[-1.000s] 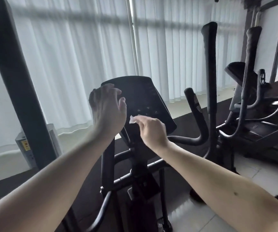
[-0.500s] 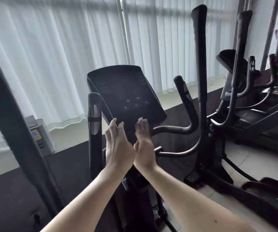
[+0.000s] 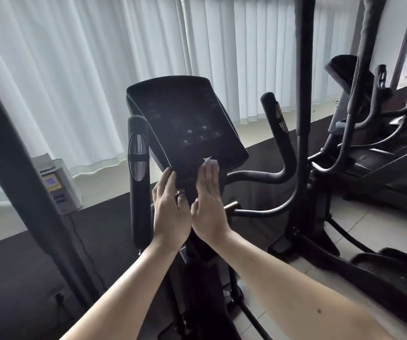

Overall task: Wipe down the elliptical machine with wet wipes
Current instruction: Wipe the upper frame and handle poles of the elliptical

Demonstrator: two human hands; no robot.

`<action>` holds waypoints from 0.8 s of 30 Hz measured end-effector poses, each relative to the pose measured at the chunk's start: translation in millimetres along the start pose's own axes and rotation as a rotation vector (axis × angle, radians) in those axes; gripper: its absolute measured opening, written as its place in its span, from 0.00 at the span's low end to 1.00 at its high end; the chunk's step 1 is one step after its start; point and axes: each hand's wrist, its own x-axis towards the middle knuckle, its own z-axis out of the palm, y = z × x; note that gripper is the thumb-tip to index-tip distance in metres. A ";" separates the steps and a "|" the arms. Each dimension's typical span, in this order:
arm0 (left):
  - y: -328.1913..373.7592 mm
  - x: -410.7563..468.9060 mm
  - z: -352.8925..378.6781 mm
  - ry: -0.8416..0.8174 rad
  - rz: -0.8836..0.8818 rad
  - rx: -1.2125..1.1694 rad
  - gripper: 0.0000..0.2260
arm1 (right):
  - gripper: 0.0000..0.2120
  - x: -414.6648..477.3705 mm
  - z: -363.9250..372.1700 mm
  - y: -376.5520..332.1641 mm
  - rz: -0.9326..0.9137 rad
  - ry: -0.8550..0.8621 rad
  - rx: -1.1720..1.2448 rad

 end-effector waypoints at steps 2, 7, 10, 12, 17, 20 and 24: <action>-9.5 1.6 1.9 0.026 0.000 -0.148 0.24 | 0.44 -5.6 1.3 -2.5 -0.022 -0.028 0.044; -12.9 3.8 7.4 0.029 -0.019 -0.295 0.20 | 0.47 17.5 -15.5 22.8 0.355 0.062 0.257; -9.2 3.8 6.2 0.054 -0.011 -0.335 0.18 | 0.41 38.4 -25.5 27.9 0.595 0.146 0.451; -9.4 3.2 6.6 0.060 0.006 -0.352 0.18 | 0.38 40.2 -21.9 16.2 0.641 0.207 0.481; -18.5 1.0 10.5 0.106 0.007 -0.382 0.19 | 0.32 2.9 0.9 -29.9 0.580 -0.079 0.662; -21.8 -2.4 13.5 0.130 -0.003 -0.399 0.25 | 0.28 16.1 -2.5 -25.8 0.641 -0.004 0.729; -24.3 -6.4 15.2 0.124 0.012 -0.347 0.26 | 0.35 46.7 -31.0 -10.9 0.711 0.230 0.694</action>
